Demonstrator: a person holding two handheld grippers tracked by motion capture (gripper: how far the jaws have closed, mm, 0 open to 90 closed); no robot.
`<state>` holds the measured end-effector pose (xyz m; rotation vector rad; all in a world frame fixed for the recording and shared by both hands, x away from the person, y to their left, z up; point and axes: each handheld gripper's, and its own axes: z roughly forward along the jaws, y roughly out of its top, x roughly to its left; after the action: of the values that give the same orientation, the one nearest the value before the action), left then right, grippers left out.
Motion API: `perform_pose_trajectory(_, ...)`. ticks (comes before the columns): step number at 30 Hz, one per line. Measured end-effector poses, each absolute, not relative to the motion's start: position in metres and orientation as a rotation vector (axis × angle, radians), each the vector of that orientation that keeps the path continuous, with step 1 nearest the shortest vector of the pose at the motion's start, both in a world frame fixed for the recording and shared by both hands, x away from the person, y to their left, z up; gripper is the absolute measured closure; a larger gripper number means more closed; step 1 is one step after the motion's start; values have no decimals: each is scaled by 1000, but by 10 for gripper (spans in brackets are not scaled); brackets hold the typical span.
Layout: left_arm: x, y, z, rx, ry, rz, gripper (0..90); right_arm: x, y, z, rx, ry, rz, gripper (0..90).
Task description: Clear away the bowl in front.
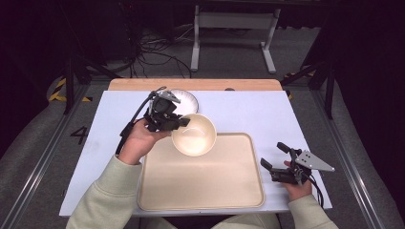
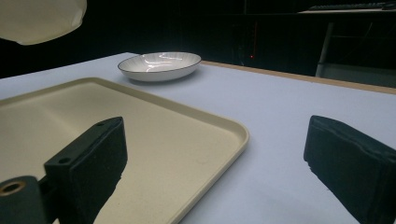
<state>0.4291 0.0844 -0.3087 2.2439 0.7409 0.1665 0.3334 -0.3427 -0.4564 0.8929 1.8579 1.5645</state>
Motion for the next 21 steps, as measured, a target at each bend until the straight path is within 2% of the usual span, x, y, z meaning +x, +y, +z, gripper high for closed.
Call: perform_pose_trajectory(21,413,53,-325,2388,573,77,819,334,-343,-456,888,1863,1571,65)
